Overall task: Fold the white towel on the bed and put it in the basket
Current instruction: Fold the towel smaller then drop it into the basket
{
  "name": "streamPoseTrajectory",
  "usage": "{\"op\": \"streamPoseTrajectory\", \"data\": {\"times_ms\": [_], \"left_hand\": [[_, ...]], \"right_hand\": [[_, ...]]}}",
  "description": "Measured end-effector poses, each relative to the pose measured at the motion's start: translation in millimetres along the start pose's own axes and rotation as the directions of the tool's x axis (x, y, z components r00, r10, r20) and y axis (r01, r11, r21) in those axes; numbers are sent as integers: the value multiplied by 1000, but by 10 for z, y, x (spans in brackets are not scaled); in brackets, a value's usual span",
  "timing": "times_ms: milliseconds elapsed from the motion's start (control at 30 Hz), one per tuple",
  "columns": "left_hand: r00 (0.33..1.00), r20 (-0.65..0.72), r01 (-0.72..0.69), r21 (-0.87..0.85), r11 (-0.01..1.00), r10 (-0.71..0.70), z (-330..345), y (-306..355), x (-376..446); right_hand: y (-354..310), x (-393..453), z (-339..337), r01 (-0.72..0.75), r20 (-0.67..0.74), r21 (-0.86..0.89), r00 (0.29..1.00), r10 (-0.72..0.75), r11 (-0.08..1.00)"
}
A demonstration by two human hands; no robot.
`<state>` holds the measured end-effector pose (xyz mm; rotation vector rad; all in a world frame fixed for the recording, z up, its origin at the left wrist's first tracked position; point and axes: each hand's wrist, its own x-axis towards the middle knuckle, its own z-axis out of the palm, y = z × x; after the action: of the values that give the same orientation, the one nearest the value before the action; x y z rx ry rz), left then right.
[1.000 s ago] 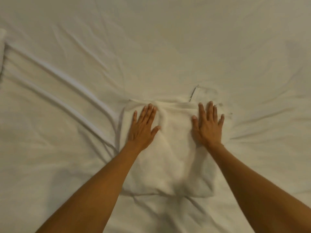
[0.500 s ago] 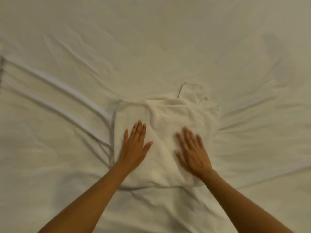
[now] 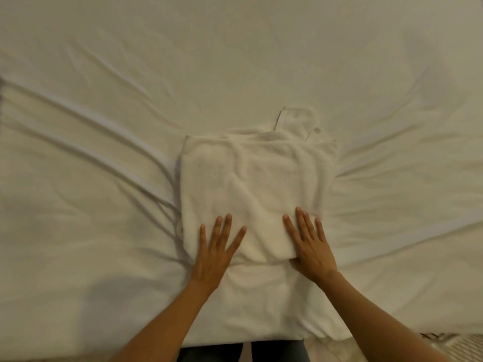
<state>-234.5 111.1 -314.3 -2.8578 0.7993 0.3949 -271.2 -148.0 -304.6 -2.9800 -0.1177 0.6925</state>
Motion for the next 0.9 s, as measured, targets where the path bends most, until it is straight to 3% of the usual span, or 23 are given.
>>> {"op": "streamPoseTrajectory", "data": {"times_ms": [267, 467, 633, 767, 900], "left_hand": [[996, -69, 55, -41, 998, -57, -119, 73, 42], [971, 69, 229, 5, 974, -228, -370, 129, 192], [957, 245, 173, -52, 984, -155, -456, -103, 340], [955, 274, 165, -185, 969, -110, -661, -286, 477], [952, 299, 126, -204, 971, -61, -1027, -408, 533]], "right_hand": [[32, 168, -175, 16, -10, 36, 1000, -15, 999], [112, 273, -393, 44, -38, 102, 998, -40, 994], [74, 305, -489, 31, 10, 46, 999, -32, 998], [14, 352, -734, -33, 97, 47, 995, 28, 998], [-1, 337, -1152, -114, 137, 102, 986, 100, 988]]}}
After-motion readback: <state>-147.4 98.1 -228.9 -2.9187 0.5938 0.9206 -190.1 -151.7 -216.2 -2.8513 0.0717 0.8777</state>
